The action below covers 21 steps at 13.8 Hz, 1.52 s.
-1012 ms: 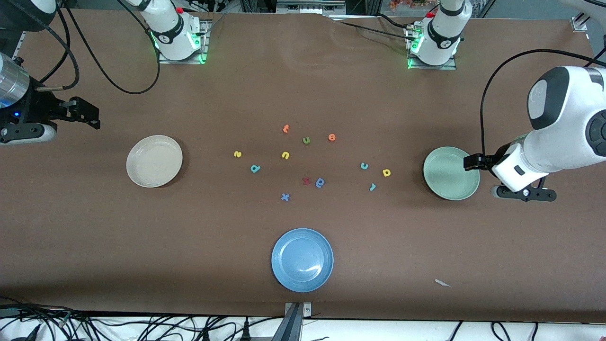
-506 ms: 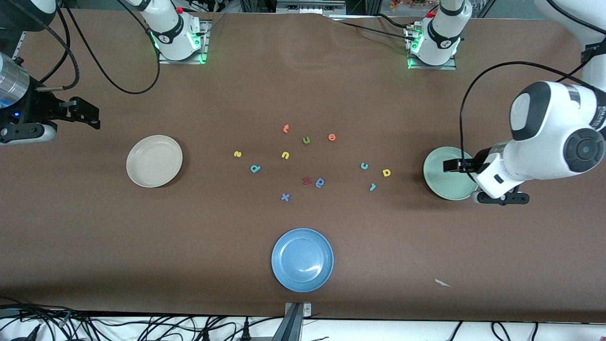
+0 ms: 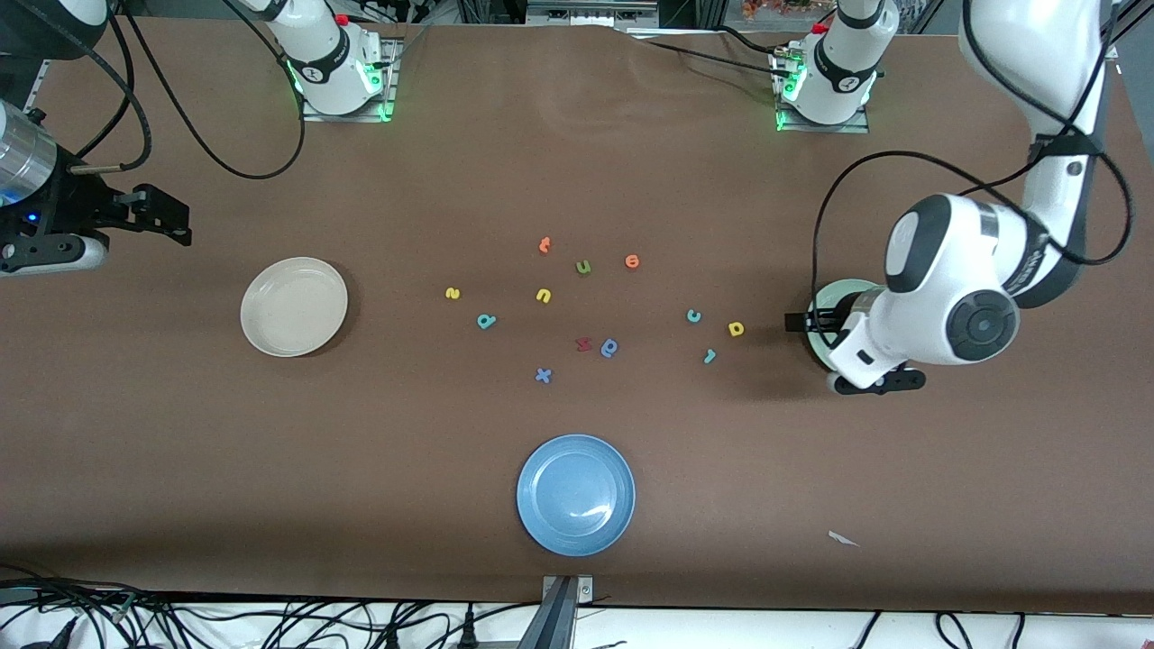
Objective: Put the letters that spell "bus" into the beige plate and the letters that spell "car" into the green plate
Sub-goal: 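Reach the left gripper down to the yellow letter a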
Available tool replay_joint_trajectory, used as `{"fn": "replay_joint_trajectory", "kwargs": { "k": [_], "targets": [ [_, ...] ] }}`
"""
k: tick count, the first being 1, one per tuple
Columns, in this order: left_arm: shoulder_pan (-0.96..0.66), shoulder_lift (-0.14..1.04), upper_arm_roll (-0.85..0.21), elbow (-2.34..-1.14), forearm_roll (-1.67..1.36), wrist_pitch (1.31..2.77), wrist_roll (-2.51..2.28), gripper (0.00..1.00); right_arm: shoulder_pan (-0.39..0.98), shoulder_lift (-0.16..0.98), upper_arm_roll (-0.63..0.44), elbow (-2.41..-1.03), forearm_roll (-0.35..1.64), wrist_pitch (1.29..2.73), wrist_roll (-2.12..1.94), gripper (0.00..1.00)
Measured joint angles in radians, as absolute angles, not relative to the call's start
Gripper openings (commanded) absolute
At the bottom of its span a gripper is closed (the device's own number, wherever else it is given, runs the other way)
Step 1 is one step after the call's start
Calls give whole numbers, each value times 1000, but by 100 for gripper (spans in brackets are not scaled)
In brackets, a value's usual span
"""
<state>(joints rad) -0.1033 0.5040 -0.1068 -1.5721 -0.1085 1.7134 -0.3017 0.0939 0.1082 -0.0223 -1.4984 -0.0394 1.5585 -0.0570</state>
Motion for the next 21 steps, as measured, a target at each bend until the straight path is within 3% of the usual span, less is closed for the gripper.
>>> {"fn": "replay_joint_trajectory", "kwargs": {
  "k": [14, 21],
  "targets": [
    [-175, 655, -107, -1577, -130, 1875, -613, 100, 94, 108, -22, -1497, -27, 1560, -57, 99],
    [-210, 687, -108, -1637, -130, 1967, -680, 100, 97, 108, -19, -1493, -25, 1559, -57, 99]
  ]
}}
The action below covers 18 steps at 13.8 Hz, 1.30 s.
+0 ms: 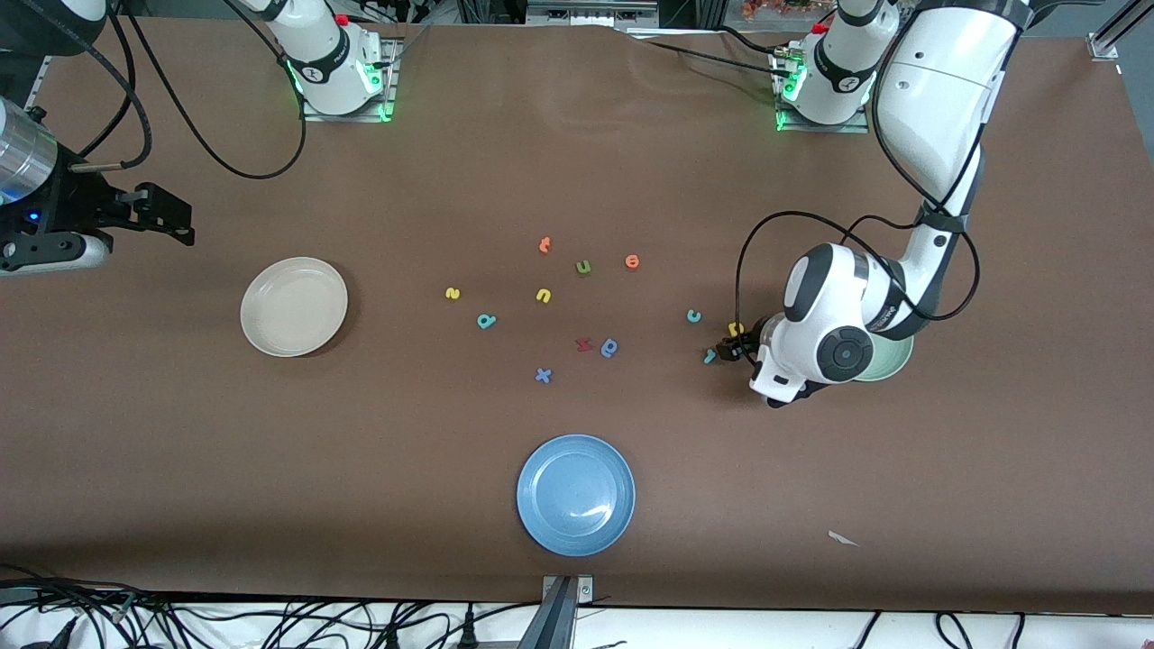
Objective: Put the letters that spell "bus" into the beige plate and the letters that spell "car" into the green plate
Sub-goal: 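Reach the left gripper down to the yellow letter a, then grasp the yellow a with the left gripper while the right gripper reaches letters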
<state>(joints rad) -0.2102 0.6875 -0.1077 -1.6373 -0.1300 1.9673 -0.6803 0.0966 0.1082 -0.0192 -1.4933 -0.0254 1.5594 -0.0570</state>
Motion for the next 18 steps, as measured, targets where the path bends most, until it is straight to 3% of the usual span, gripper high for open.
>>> {"fn": "replay_joint_trajectory", "kwargs": {
  "k": [15, 18],
  "targets": [
    [-221, 688, -119, -1743, -130, 2106, -769, 99, 189, 168, 0, -1493, 10, 1561, 46, 100],
    [-225, 688, -124, -1775, -131, 2171, -783, 89, 235, 205, 1, -1493, 10, 1594, 86, 99]
  ]
}}
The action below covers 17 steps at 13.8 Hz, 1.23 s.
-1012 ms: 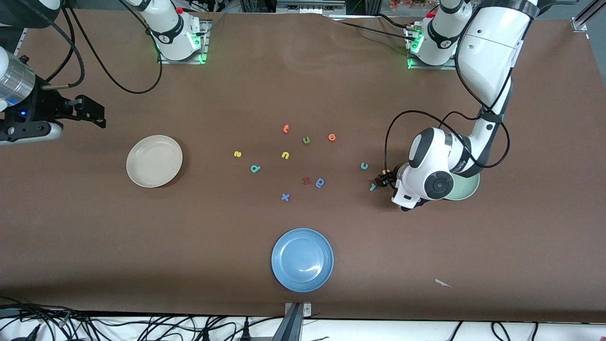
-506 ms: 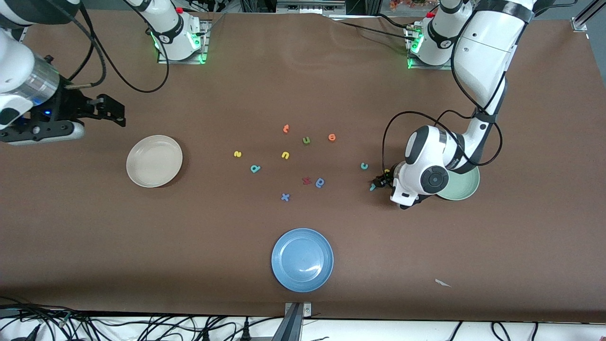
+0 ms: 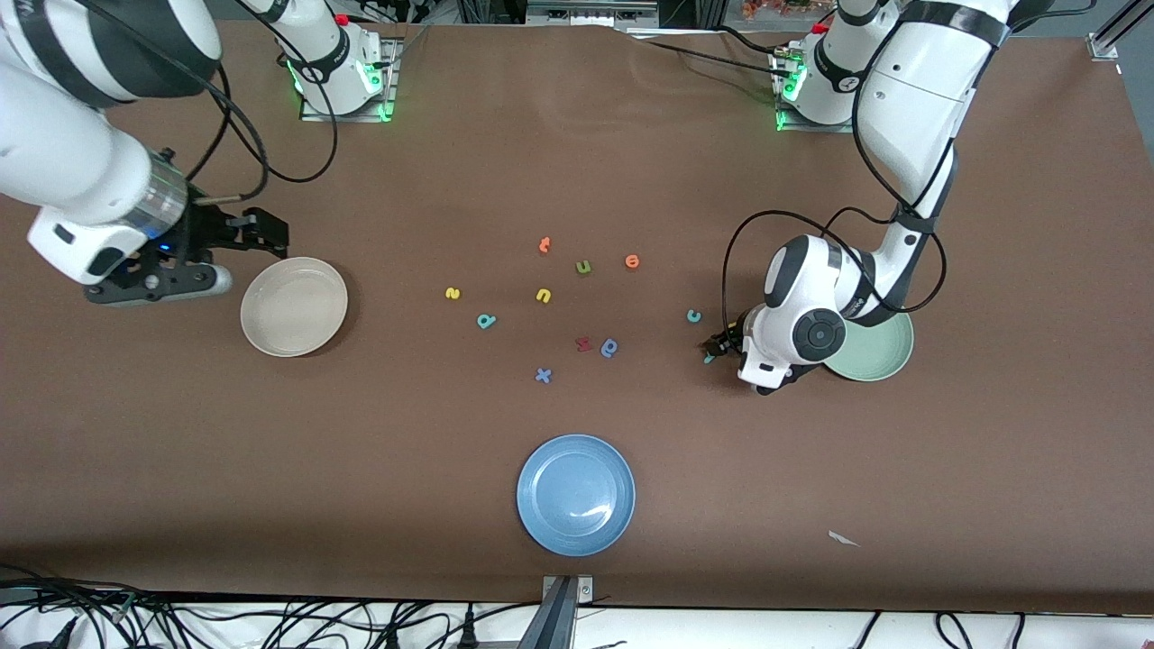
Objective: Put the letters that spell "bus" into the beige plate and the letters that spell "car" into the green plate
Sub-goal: 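Grasp the yellow a with the left gripper while the right gripper reaches letters, then lower the right gripper onto the yellow z and grasp it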
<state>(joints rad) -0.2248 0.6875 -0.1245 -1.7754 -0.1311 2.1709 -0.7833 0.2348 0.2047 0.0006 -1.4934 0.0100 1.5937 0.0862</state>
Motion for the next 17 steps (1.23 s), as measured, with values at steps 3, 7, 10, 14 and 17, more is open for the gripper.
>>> {"fn": "replay_joint_trajectory", "kwargs": {
  "k": [3, 7, 10, 14, 17],
  "targets": [
    [-225, 687, -127, -1778, -132, 2179, -796, 88, 280, 236, 9, -1503, 10, 1652, 172, 99],
    [-225, 687, -128, -1779, -132, 2180, -803, 87, 285, 262, 88, -1643, 10, 1863, 277, 99],
    [-224, 687, -128, -1780, -132, 2180, -803, 88, 289, 271, 141, -1784, 4, 2035, 329, 99],
    [-216, 672, -132, -1782, -132, 2180, -803, 89, 290, 273, 167, -1933, -13, 2192, 334, 100],
    [-214, 670, -135, -1789, -132, 2181, -803, 87, 290, 273, 169, -2038, -14, 2272, 350, 99]
  ]
}}
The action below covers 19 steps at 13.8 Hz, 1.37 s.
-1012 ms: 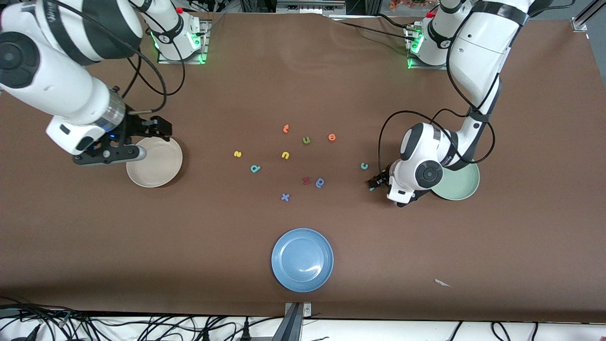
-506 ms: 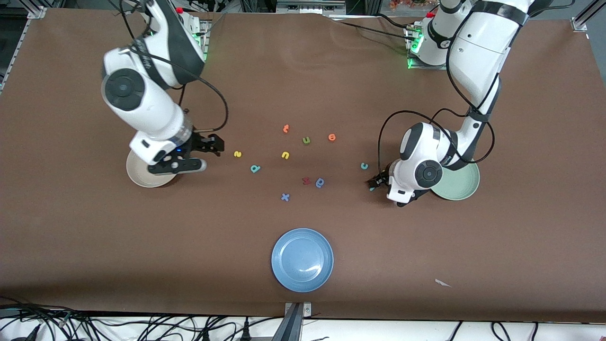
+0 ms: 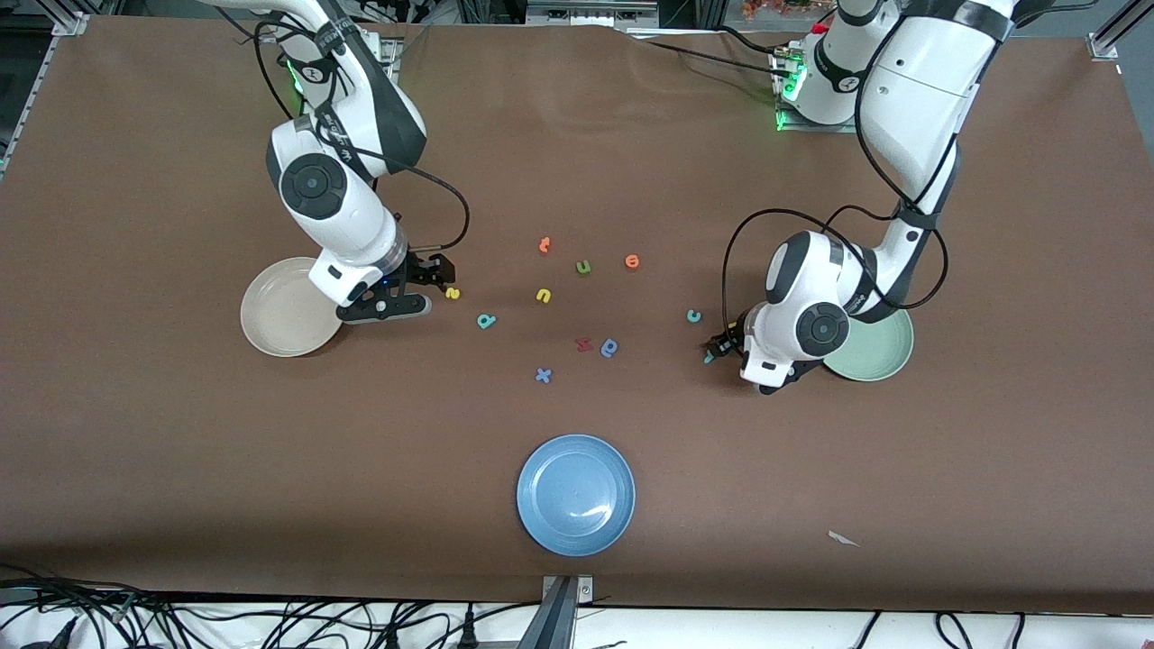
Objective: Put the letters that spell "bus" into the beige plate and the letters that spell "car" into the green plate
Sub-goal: 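Lower the right gripper onto the yellow z and grasp it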
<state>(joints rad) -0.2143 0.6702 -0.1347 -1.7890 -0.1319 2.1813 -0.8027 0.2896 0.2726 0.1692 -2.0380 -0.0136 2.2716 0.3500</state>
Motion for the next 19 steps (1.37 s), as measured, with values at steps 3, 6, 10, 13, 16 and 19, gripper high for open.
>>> {"fn": "replay_joint_trajectory", "kwargs": {
  "k": [3, 6, 10, 13, 16, 19],
  "targets": [
    [-214, 670, -136, -1793, -132, 2190, -803, 62, 289, 273, 169, -2135, -14, 2393, 355, 99],
    [-214, 668, -142, -1793, -132, 2195, -803, 57, 289, 281, 170, -2174, -14, 2444, 358, 99],
    [-214, 667, -142, -1795, -132, 2195, -803, 58, 289, 323, 174, -2197, -14, 2532, 371, 99],
    [-211, 666, -142, -1796, -132, 2195, -800, 57, 291, 355, 177, -2202, -14, 2587, 386, 99],
    [-206, 665, -142, -1799, -132, 2195, -790, 55, 318, 400, 182, -2203, -14, 2650, 409, 99],
    [-204, 664, -142, -1800, -132, 2194, -788, 42, 329, 411, 183, -2203, -19, 2655, 417, 99]
  ]
}}
